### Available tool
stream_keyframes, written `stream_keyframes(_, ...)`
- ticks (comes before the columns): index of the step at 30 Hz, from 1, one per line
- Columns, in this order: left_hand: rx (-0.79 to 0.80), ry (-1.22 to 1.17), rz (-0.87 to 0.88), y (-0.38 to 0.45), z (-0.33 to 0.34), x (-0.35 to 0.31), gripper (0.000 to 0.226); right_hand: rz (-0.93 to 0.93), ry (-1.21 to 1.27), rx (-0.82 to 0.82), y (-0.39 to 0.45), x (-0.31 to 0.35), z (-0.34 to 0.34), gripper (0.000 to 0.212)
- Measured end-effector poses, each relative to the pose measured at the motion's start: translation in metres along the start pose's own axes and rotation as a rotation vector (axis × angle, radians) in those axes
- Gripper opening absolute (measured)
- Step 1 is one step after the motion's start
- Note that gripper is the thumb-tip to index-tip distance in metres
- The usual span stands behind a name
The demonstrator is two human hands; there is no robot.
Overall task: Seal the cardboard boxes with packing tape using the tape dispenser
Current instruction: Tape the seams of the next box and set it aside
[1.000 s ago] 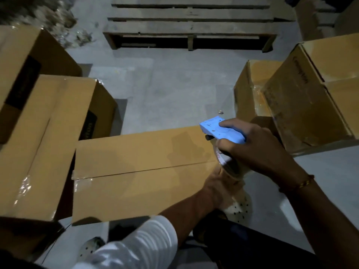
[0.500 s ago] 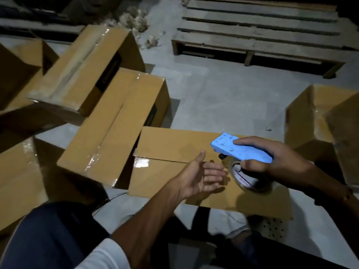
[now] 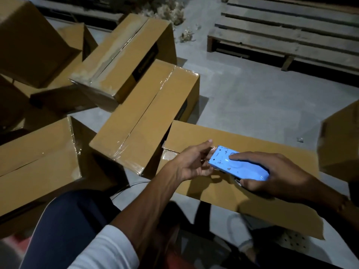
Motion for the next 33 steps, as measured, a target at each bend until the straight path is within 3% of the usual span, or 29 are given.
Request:
stream_keyframes(3, 0.004, 0.018, -0.020, -0.003, -0.013, 0.001, 0.046, -0.020, -0.038, 0.042, 0.007, 0.001, 0.005, 0.057)
stream_keyframes(8, -0.009, 0.021, 0.019, -0.004, -0.027, 0.010, 0.017, -0.036, -0.080, 0.082, 0.014, 0.002, 0.012, 0.056)
stream_keyframes(13, -0.051, 0.091, 0.055, 0.000, -0.036, 0.017, 0.013, -0.076, -0.165, 0.151, 0.019, -0.009, 0.023, 0.063)
stream_keyframes(22, -0.555, 0.497, 0.220, 0.019, -0.046, 0.026, 0.026, -0.131, -0.296, 0.186, 0.035, -0.019, 0.049, 0.069)
stream_keyframes(26, -0.824, 0.543, 0.267, 0.014, -0.117, 0.012, 0.021, -0.146, -0.329, 0.183, 0.036, -0.031, 0.039, 0.068)
stream_keyframes(30, -0.834, 0.685, 0.305, 0.018, -0.160, 0.004, 0.015, -0.173, -0.298, 0.207, 0.046, -0.046, 0.041, 0.065)
stream_keyframes(33, -0.911, 0.739, 0.306, 0.037, -0.163, 0.004, 0.017, -0.085, -0.398, 0.227, 0.076, -0.047, 0.043, 0.062)
Point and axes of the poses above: each hand's wrist, its own y-axis towards the middle knuckle, its own z-axis out of the palm, x = y × z, the point moved 1 cm from there along y, towards the middle knuckle, and after that the axes turned 12 degrees about y, right-handed, at the moved point
